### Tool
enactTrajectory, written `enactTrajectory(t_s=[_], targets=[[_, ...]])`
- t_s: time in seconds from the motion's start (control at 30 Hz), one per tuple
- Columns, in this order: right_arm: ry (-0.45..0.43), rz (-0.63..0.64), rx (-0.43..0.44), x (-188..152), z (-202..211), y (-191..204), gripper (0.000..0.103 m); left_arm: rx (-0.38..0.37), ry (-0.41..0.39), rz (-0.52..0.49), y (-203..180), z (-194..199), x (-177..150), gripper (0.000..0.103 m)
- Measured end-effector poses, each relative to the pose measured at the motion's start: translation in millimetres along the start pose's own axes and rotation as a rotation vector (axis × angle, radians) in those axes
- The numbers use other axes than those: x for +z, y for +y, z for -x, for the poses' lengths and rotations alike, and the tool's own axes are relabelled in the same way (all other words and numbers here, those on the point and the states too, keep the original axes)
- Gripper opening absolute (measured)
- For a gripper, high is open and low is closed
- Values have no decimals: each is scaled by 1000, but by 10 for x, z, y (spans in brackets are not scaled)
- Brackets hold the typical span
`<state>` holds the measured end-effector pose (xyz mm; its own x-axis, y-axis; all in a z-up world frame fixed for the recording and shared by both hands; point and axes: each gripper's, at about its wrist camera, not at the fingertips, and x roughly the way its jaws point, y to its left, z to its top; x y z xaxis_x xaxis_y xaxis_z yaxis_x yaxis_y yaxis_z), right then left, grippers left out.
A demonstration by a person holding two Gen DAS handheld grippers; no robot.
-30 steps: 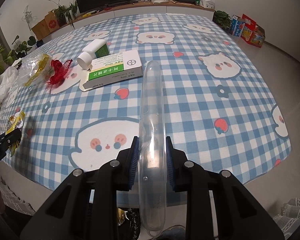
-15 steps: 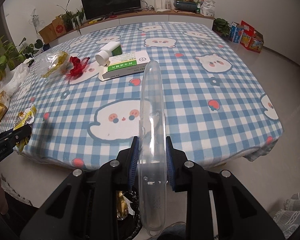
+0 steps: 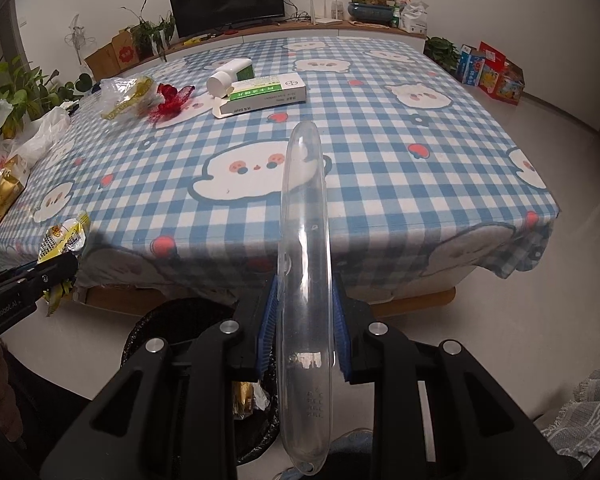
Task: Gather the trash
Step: 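Carry the snack bag over the bin and open the left tool while the right tool carries the tube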
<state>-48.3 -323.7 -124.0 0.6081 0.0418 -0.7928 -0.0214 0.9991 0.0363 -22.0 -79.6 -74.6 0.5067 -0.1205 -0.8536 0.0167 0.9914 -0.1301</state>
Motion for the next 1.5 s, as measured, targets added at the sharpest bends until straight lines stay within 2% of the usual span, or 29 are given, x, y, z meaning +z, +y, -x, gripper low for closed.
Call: enactTrajectory(t_s=[0.27, 0.63, 0.87, 1.27, 1.5], targets=[[-2, 0, -9, -265, 66, -15, 24, -5, 22, -10, -57, -72, -298, 35], [54, 0, -43, -530, -44, -66, 24, -8, 50, -13, -118, -224, -573, 35], [104, -16, -53, -664, -191, -117, 24, 1, 97, -26, -174, -462, -750, 35], [186, -68, -76, -882, -308, -220, 24, -11, 154, -33, -214, -841, -940, 35], [213, -66, -79, -938, -374, -186, 24, -12, 155, -49, -276, -926, -1006, 36]])
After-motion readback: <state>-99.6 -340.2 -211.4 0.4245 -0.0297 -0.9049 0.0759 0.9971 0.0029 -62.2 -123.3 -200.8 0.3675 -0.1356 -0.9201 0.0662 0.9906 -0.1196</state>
